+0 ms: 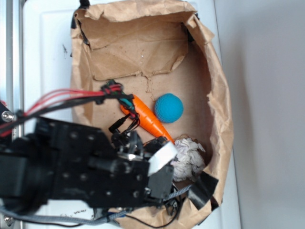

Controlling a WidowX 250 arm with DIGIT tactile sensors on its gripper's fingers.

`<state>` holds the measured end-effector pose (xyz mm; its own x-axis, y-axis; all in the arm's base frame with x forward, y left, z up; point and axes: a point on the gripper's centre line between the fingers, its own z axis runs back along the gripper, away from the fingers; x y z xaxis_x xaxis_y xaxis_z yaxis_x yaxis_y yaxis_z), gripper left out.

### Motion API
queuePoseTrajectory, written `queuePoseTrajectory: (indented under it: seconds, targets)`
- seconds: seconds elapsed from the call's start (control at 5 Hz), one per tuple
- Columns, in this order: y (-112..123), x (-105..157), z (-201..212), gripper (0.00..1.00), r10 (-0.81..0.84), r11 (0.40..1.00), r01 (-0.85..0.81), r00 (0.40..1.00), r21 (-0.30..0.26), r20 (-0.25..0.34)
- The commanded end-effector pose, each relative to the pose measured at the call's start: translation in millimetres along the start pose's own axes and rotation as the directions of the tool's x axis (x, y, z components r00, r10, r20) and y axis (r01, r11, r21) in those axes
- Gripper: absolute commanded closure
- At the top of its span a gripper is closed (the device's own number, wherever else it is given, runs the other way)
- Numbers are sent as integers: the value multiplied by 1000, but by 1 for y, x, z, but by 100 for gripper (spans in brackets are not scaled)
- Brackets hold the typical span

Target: Grab the plastic pickle.

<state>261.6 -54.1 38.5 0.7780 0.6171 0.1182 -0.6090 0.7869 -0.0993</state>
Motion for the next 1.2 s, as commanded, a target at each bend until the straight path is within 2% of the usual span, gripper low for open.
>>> queuePoseTrajectory:
  seconds: [0.0, 0.2, 0.8, 1.0]
  targets:
    - [2, 23, 2, 100, 68, 998, -68, 996, -4, 51]
    - [7, 30, 12, 100, 87, 996, -85, 995, -26, 44]
    - [27, 52, 67, 100, 169, 977, -162, 985, -139, 45]
    - [40, 61, 102, 100, 162, 981, -154, 985, -114, 57]
